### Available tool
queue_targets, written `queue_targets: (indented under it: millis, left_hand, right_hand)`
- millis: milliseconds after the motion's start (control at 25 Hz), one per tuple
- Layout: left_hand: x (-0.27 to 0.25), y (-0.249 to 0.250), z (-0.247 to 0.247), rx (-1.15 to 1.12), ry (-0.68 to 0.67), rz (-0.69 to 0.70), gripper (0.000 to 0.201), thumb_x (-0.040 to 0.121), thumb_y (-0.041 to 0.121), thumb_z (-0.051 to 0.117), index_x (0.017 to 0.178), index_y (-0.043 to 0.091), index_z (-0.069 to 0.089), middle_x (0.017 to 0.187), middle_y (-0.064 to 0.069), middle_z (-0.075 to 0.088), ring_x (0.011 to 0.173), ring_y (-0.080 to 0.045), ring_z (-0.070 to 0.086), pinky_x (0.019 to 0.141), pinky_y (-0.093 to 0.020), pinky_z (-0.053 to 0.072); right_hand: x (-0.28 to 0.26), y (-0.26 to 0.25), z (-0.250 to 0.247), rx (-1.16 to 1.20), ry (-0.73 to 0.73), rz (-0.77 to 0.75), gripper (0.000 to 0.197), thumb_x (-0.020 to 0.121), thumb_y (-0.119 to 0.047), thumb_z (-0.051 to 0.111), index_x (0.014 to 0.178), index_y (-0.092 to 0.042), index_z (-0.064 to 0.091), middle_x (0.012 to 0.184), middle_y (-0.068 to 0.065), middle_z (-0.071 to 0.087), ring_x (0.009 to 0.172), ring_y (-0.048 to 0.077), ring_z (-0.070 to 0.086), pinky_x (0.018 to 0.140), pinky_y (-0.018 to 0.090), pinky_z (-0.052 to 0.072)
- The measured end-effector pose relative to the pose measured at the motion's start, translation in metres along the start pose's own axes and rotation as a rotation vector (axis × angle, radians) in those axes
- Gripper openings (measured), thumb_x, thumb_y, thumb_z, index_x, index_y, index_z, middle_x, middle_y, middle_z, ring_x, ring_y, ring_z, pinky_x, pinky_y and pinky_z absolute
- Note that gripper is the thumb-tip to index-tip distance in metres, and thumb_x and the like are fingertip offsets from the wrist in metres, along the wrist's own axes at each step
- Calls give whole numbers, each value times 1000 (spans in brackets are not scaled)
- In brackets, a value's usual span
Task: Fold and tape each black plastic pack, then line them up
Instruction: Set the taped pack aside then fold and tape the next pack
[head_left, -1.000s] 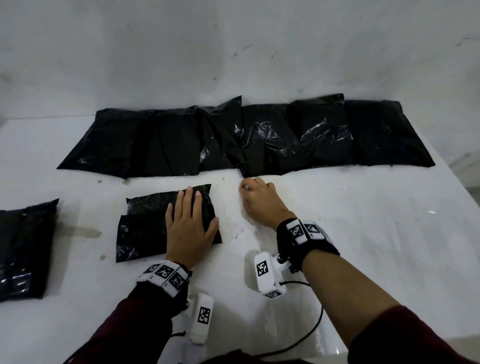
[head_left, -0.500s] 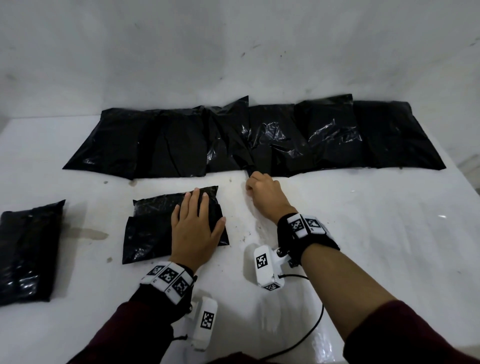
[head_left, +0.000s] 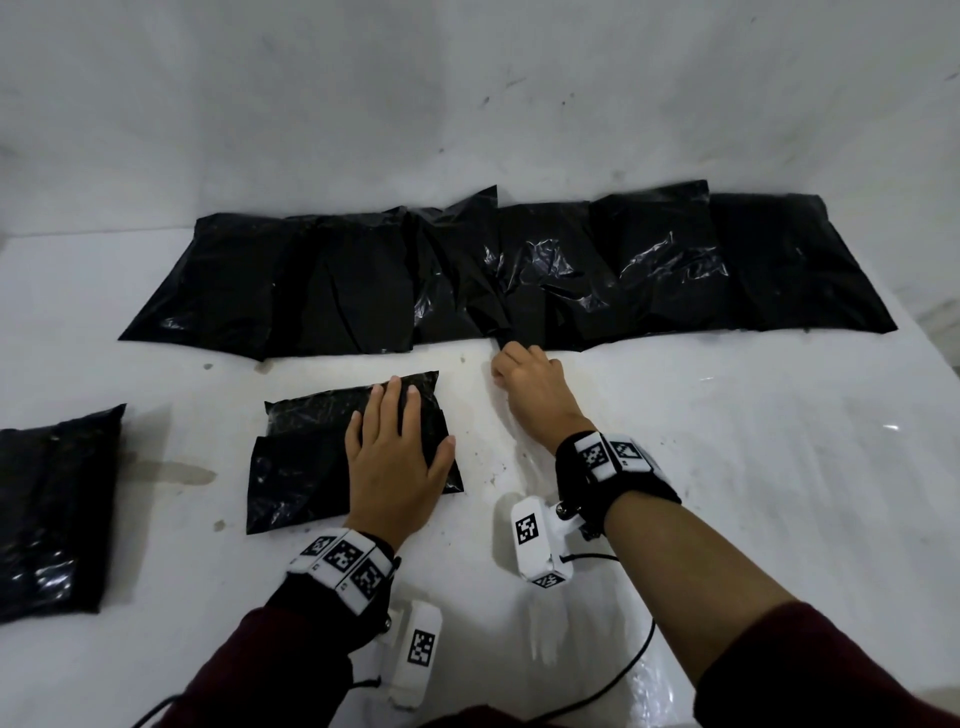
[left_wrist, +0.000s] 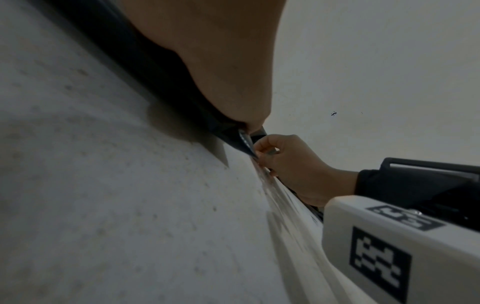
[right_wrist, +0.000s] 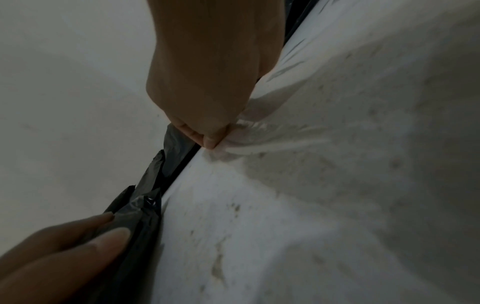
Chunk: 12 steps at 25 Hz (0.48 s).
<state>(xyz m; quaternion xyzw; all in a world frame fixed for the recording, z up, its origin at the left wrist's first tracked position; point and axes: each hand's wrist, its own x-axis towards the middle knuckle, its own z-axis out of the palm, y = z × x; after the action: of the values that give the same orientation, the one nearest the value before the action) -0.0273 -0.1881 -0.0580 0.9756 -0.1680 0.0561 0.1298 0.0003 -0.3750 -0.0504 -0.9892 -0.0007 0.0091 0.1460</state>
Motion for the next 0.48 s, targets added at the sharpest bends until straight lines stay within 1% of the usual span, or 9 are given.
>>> queue_targets:
  millis: [120,240,280,400,480]
  left_hand:
    - [-1,1,1,-4,10,-2,69,85,51,32,133,3,47,143,-18,41,135,-34,35,107,-48,22]
    - [-1,1,0,-14,23,-4,68,84,50,34,131,3,48,142,-18,43,134,-34,36,107,-50,24]
    - [-1,1,0,-15,26,-5,68,84,50,34,131,3,48,141,-18,43,133,-34,37,106,-50,25]
    - [-1,1,0,-13,30,-3,67,84,49,35,130,2,49,139,-18,45,132,-35,39,105,-51,27]
    - [-1,1,0,-5,30,-1,66,84,49,35,129,3,50,139,-18,45,131,-34,40,105,-50,28]
  right_hand:
    - [-1,3,3,51,49,-32,18,90,2,44,96,-2,61,105,13,57,94,32,48,70,34,25]
    - [-2,3,7,52,101,-41,17,84,8,48,88,-1,62,95,14,59,86,34,51,66,35,25]
    - [-1,3,8,46,98,-38,17,84,8,48,89,-1,62,96,14,59,86,34,51,67,35,26]
    - [0,2,4,10,28,-25,21,90,4,42,100,-4,59,108,10,55,95,31,46,71,35,24]
    - [0,2,3,2,10,-19,23,91,4,40,102,-6,57,111,8,53,98,28,43,72,33,24]
